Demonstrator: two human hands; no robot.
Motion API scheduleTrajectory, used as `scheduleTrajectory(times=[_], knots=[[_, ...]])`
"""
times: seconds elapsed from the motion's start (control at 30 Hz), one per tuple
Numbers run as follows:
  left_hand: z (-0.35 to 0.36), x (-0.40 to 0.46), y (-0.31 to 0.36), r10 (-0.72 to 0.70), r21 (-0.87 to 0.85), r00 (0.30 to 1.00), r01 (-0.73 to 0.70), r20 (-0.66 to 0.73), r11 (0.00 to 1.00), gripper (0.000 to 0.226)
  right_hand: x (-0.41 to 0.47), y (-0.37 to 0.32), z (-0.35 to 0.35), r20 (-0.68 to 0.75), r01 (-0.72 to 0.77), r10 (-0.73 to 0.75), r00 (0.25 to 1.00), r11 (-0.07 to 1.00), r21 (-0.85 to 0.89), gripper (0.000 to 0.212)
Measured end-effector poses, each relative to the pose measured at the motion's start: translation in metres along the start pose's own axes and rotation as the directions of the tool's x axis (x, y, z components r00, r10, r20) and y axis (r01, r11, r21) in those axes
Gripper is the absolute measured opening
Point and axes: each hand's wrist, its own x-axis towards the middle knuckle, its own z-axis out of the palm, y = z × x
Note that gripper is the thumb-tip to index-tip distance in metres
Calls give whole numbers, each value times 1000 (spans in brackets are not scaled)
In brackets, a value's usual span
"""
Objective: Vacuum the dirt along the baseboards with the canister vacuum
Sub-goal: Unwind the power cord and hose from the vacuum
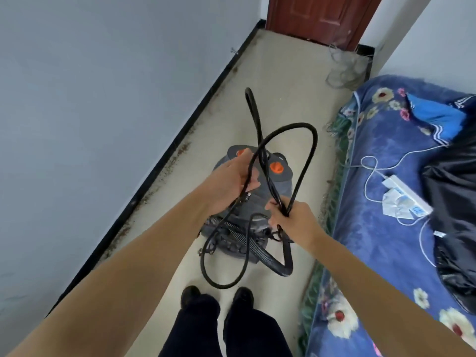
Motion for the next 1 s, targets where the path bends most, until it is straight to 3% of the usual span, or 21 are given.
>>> scheduleTrajectory(times=[0.07,0.17,0.33,0.43,0.57,0.67,0.77,0.83,0.87,0.93,1.0], knots=[[-2,-16,14,63,76,998,-65,28,995,46,4,-12,-8,47,-13,14,999,1000,-18,22],[-16,-45,32,134,167,991,-130,-15,977,40,8,-19,-26,93,-5,23,995,984,-179,28],[-65,-104,57,194,150,914,-149,-355,977,48,-6,-20,-52,64,49,-19,998,862,-504,35],[-84,-147,58,268,333,849,-118,-454,936,55,-22,-34,-40,57,68,-40,998,737,-672,47],[-86,-201,53,385,621,829,-60,-405,781,64,-42,-80,-11,147,184,-111,983,614,-768,48],[-96,-236,51,476,682,744,-37,-469,730,63,-56,-131,-1,306,245,97,947,393,-886,37],[-120,-267,46,505,646,642,-21,-577,763,58,-78,-187,-2,283,266,166,945,119,-957,20],[-136,-286,40,494,693,637,91,-593,715,57,-95,-225,-13,205,211,114,972,-43,-977,18],[-143,-293,37,457,723,669,178,-587,668,56,-103,-245,-20,172,177,57,983,-98,-979,16],[-151,-304,29,291,736,757,345,-585,582,52,-116,-283,-38,144,128,-136,980,-116,-985,14],[-153,-307,19,36,699,825,454,-564,553,47,-127,-312,-49,189,165,-408,893,-93,-982,15]])
